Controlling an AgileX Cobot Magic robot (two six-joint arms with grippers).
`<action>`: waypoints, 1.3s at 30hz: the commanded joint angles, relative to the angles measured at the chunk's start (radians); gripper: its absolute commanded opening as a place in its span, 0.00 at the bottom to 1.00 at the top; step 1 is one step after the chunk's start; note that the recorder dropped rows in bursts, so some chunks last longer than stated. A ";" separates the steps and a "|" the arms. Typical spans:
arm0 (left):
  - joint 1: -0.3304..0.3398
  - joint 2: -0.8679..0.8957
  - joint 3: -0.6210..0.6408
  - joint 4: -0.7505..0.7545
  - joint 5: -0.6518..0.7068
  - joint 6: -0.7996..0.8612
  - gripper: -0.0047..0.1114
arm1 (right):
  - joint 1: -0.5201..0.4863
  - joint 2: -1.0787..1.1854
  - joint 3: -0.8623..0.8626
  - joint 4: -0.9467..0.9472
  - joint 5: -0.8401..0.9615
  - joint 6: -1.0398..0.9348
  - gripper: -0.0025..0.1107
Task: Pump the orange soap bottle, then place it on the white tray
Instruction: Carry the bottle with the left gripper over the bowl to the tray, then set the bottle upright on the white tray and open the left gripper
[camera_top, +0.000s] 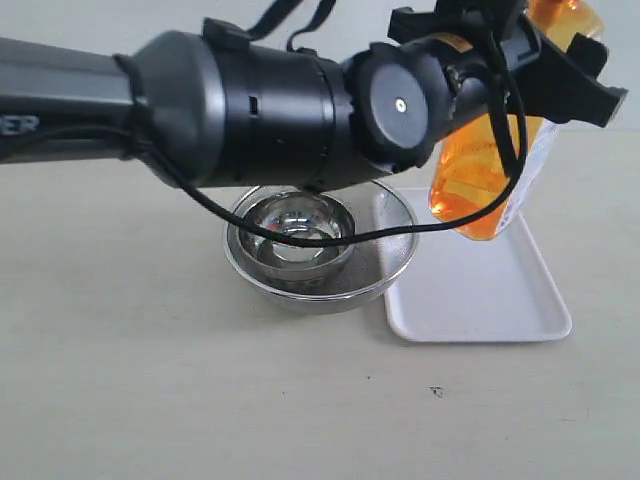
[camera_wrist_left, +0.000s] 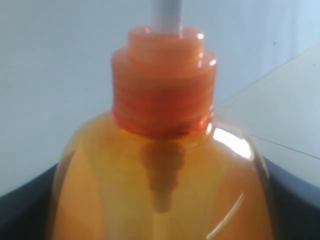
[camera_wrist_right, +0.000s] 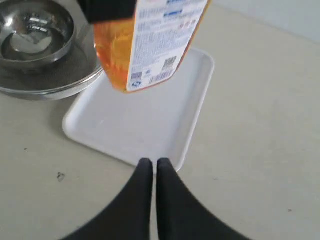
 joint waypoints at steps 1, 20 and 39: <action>-0.001 0.065 -0.066 0.013 -0.063 -0.033 0.08 | -0.007 -0.146 0.002 -0.190 0.050 0.111 0.02; 0.064 0.279 -0.166 -0.048 0.045 -0.209 0.52 | -0.007 -0.364 0.002 -0.254 0.188 0.107 0.02; 0.061 0.172 -0.166 -0.045 0.203 -0.091 0.79 | -0.007 -0.364 0.002 -0.297 0.162 0.111 0.02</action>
